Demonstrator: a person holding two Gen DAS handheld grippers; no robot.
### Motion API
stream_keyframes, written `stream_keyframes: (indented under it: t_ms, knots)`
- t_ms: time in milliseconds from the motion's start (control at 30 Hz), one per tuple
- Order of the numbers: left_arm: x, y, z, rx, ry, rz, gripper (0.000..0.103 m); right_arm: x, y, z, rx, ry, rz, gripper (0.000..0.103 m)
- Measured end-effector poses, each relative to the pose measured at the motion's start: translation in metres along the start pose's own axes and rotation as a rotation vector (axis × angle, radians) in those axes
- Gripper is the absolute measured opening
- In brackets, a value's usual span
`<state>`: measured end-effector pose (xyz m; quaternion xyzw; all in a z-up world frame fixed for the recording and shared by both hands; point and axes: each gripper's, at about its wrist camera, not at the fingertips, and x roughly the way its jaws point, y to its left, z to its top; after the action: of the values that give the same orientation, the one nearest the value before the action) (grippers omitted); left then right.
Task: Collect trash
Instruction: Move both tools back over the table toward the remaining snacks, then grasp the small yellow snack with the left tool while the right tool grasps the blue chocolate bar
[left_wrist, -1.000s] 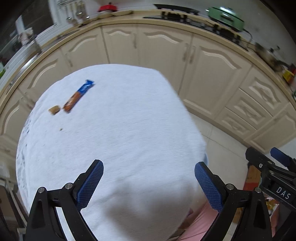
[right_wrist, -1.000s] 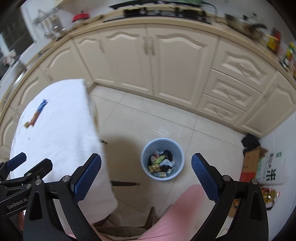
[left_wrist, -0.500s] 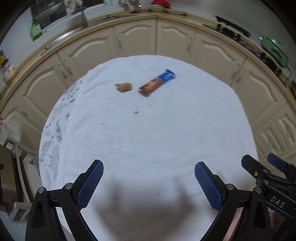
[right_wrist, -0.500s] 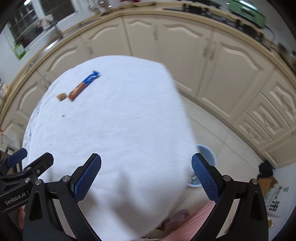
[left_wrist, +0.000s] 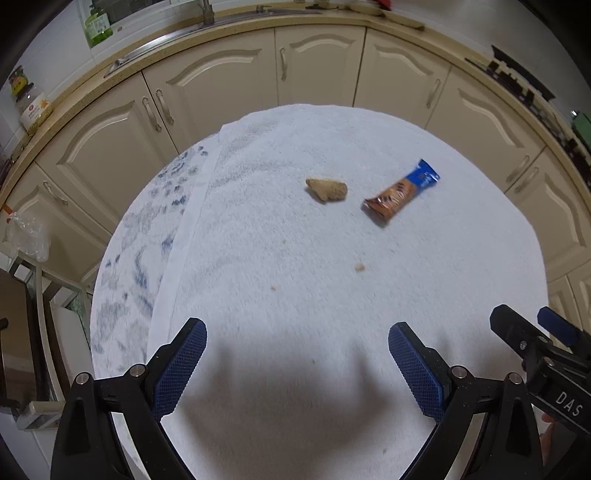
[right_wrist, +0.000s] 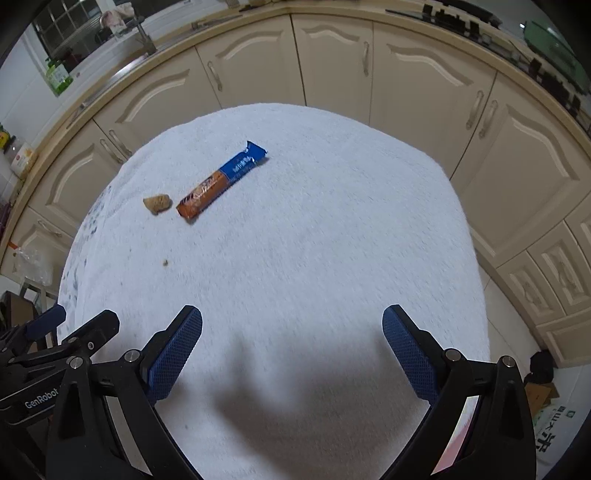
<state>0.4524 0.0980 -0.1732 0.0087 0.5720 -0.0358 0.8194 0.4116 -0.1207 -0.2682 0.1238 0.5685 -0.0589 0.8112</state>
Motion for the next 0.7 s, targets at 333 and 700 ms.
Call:
stream_keyframes:
  t_ms: [333,700]
  knots:
    - [0.055,0.017,0.083,-0.038,0.012,-0.053,0.097,0.016,0.006,0.047,0.027,-0.007,0.002,0.1]
    - [0.123,0.016,0.119,-0.082,0.084,-0.137,0.076,0.041,0.009,0.074,0.041,0.02,-0.027,0.1]
